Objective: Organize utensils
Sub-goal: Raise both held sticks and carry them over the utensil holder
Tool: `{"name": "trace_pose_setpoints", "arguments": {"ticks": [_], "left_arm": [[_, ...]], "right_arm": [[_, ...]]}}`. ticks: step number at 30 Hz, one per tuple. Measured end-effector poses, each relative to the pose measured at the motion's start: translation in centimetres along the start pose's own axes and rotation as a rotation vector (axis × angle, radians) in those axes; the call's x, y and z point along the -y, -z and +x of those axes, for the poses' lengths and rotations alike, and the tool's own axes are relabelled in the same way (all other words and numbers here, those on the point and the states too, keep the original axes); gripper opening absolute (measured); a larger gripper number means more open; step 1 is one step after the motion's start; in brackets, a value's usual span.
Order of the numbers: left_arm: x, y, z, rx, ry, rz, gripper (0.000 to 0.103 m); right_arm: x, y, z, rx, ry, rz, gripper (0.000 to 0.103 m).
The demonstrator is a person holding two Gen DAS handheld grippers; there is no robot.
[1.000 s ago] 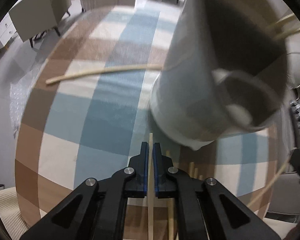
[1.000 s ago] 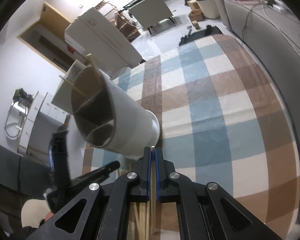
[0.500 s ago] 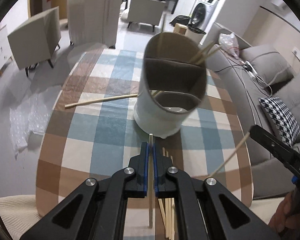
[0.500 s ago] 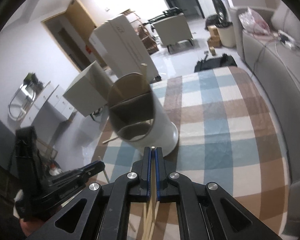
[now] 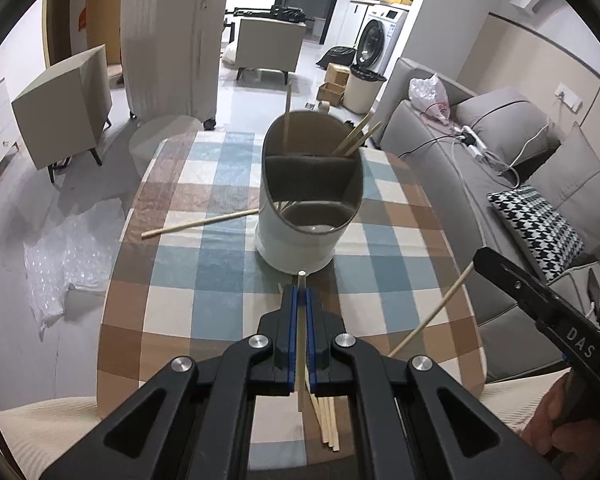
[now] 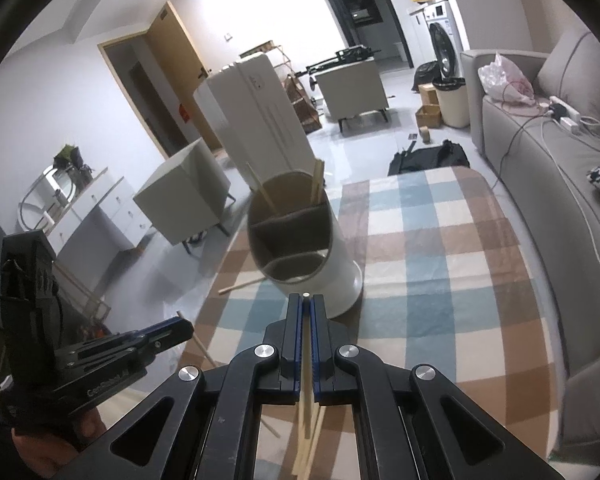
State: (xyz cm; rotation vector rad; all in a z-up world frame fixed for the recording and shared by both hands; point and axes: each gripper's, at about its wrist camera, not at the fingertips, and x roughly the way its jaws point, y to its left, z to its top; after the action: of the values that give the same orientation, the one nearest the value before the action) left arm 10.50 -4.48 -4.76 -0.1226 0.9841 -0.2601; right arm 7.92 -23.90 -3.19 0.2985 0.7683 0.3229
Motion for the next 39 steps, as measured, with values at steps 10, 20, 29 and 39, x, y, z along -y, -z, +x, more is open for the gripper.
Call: {"name": "trace_pose_setpoints", "arguments": {"ticks": [10,20,29,39], "left_arm": [[-0.7,-4.9,-3.6,0.072,0.035,-0.012,0.0],[0.2,-11.2,-5.9,0.166,0.068,0.02,0.0],[0.8,-14.9,-4.6,0.196,0.064,0.054,0.0],[-0.1,-17.9,-1.3,0.186,0.063,0.038,0.0]], "right_arm": [[-1.7,-4.3,-2.7,0.086,-0.006,-0.028,0.003],[-3.5,-11.5,-3.1,0.159,-0.033,-0.046,0.003],[-3.5,-16.7,-1.8,0.202,-0.041,-0.053,0.003],[-2.3,-19.2,2.5,0.186,-0.023,-0.04,0.003]]}}
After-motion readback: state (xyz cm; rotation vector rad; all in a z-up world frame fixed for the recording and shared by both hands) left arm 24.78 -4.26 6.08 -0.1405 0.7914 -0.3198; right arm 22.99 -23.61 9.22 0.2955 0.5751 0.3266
